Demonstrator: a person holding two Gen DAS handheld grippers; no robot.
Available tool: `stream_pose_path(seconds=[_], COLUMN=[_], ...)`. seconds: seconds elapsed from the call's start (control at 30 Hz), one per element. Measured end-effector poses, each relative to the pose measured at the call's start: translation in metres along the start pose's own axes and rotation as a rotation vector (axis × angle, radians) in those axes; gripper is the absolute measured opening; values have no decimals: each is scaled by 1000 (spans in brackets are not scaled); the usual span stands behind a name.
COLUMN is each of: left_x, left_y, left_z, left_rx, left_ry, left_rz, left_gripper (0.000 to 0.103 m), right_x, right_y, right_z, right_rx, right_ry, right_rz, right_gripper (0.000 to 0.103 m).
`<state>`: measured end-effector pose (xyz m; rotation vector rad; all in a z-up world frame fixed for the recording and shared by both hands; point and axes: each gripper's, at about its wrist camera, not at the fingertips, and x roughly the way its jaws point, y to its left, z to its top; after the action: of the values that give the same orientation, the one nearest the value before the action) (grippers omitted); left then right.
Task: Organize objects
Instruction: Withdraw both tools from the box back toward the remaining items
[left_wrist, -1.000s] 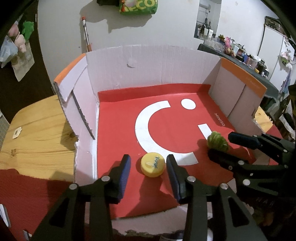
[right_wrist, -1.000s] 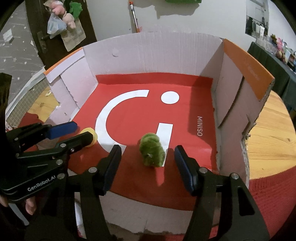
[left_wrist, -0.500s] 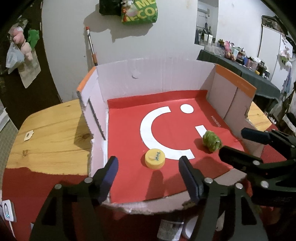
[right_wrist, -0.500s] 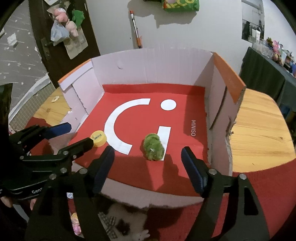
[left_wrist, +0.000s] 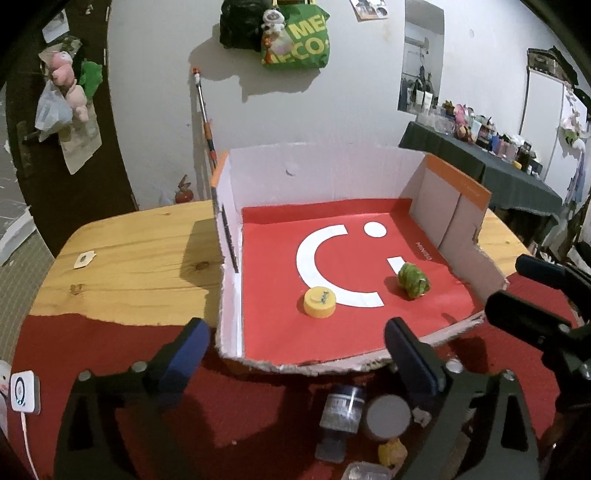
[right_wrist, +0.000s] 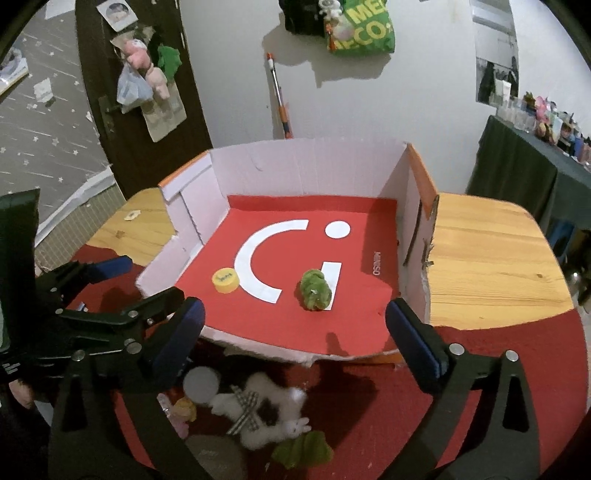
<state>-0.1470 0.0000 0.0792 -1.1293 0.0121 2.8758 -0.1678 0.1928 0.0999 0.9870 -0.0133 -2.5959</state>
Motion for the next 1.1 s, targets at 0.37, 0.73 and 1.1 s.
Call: stream_pose_path(seconds=[0.37,0.73,1.1], left_x=[-35,-54,-54], left_y=[5,6,0], left_z=[-12,-24,-49], left_rx=[-32,-49,-41], left_ry=[-45,-68,-49], left_rz=[-18,-30,-40], left_gripper=[103,103,103], right_x=[-38,-57,-55], right_y=[15,25,30], right_z=[-13,-20,-42], right_rx=[-29,-56,-87], right_ry=[-76,-113,-92], right_rz=[6,-18,-85], right_gripper=[103,103,103])
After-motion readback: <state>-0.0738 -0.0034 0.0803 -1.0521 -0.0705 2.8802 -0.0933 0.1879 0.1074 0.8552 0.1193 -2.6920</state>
